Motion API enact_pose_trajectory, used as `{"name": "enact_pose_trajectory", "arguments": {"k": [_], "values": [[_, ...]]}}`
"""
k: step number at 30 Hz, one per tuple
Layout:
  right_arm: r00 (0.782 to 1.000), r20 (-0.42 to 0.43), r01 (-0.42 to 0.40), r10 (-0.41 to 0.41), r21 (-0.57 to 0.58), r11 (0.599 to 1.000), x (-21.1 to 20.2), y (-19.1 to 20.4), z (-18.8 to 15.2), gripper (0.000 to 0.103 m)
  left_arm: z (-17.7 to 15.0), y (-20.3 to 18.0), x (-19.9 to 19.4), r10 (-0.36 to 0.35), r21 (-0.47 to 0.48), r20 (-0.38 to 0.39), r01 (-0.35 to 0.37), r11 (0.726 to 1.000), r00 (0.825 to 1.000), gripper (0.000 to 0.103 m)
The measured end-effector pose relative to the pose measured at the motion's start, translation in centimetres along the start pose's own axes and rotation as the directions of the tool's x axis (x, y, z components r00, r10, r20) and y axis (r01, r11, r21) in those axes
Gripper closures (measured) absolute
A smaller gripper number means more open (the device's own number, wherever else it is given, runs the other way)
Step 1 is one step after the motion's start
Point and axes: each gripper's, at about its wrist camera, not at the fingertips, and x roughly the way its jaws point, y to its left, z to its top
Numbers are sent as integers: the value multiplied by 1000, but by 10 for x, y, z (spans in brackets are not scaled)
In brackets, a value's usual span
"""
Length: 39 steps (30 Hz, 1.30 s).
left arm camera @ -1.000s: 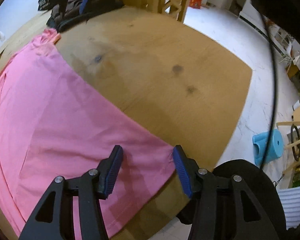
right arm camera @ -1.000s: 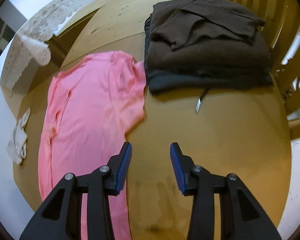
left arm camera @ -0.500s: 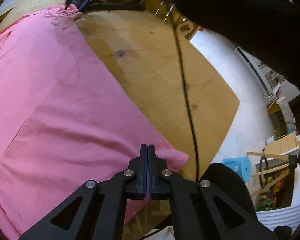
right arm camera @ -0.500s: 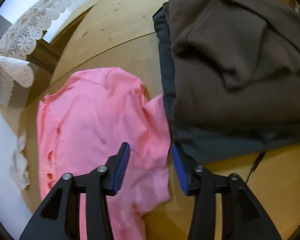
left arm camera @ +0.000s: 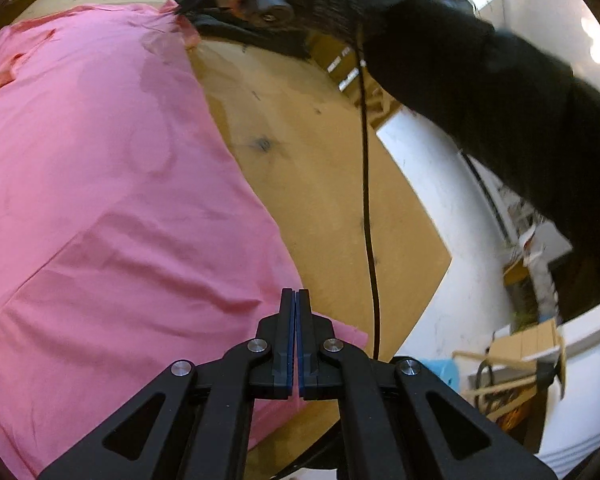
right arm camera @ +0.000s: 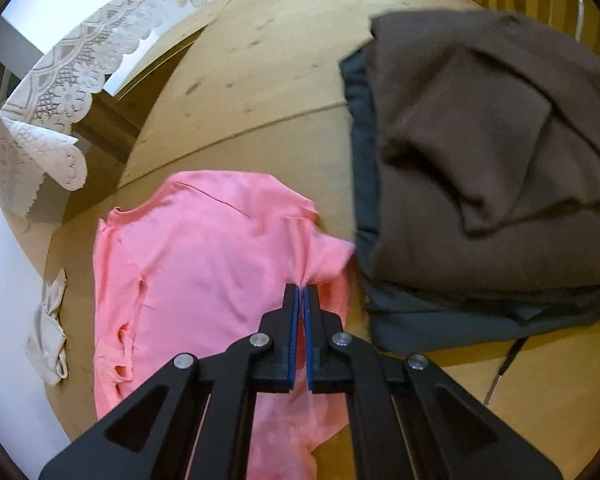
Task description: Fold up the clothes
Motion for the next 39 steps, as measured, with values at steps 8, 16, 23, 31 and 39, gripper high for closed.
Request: {"name": "enact_pose_trajectory", "arguments": {"k": [8, 16, 23, 31, 39], "values": [[1000, 9, -3, 3, -58, 998, -12, 44, 9, 100, -2, 25, -31, 18, -106, 80, -10, 994, 997, 103], [1000, -23, -5, 1, -158, 987, 7, 125, 9, 100, -24, 56, -52, 36, -205, 111, -13, 979, 993, 103], [991, -120, 21, -56, -275, 961, 60, 206, -14, 94, -52, 91, -72, 103, -299, 105, -67, 952, 989, 103], [997, -82, -24, 2, -274, 962, -17, 198, -29, 66, -62, 70, -89, 100, -218, 102, -75, 973, 990, 74], [996, -86, 0, -19, -209, 978, -99, 129, -75, 66, -62, 13, -63, 123, 16, 52, -124, 992, 991, 73]]}}
